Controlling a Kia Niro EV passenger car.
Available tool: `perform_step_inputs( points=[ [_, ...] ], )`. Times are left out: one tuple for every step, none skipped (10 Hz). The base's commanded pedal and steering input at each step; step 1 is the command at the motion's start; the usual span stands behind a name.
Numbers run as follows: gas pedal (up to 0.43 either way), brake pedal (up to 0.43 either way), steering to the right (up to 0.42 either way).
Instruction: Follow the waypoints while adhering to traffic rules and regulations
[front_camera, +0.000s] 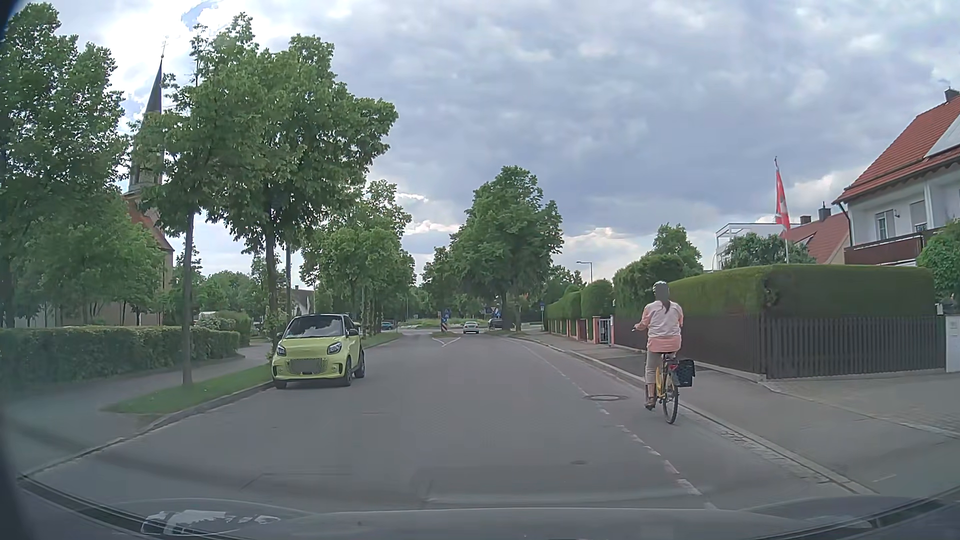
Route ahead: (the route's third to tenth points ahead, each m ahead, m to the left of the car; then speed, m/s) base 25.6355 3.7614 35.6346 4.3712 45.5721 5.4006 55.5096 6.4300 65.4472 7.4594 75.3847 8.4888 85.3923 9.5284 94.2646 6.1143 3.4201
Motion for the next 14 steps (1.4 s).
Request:
perform_step_inputs(
  points=[
    [0.02,0.024,-0.009],
    [0.02,0.018,-0.009],
    [0.02,0.018,-0.01],
    [0.028,0.024,-0.01],
    [0.039,0.024,-0.01],
    [0.067,0.024,-0.011],
    [0.067,0.024,-0.012],
    [0.067,0.018,-0.013],
    [0.067,0.024,-0.018],
    [0.067,0.018,-0.026],
    [0.067,0.024,-0.037],
    [0.067,0.024,-0.044],
    [0.067,0.024,-0.046],
    [0.079,0.024,-0.047]
  ],
)
